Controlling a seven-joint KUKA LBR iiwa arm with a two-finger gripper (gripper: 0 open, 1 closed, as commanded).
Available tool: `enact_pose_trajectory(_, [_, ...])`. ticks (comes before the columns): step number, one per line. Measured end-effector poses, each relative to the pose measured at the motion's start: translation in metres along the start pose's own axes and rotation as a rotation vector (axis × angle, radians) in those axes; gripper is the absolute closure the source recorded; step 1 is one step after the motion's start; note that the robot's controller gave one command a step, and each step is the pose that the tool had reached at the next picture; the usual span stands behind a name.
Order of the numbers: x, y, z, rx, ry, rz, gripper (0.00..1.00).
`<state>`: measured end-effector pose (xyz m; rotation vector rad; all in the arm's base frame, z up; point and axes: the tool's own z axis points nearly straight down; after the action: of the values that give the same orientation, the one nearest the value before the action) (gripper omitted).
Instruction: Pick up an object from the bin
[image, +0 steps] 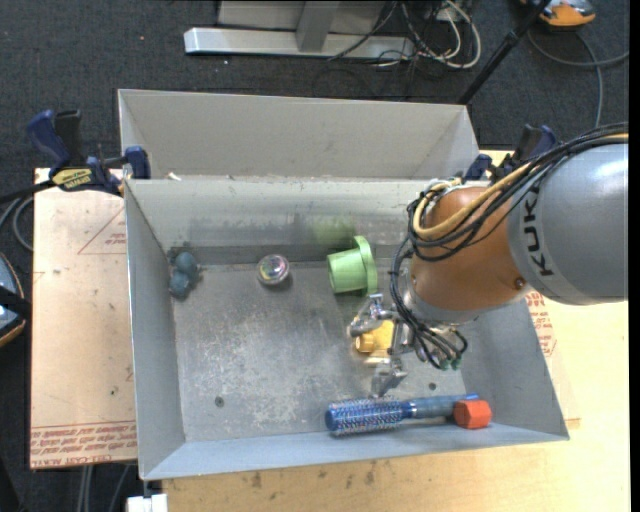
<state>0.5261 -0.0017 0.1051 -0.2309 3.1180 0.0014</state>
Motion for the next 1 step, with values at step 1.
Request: enact_pose_trajectory(1, [-0.0292, -0.0364, 0.0309, -0.007, 0.009, -0.272, 0.00])
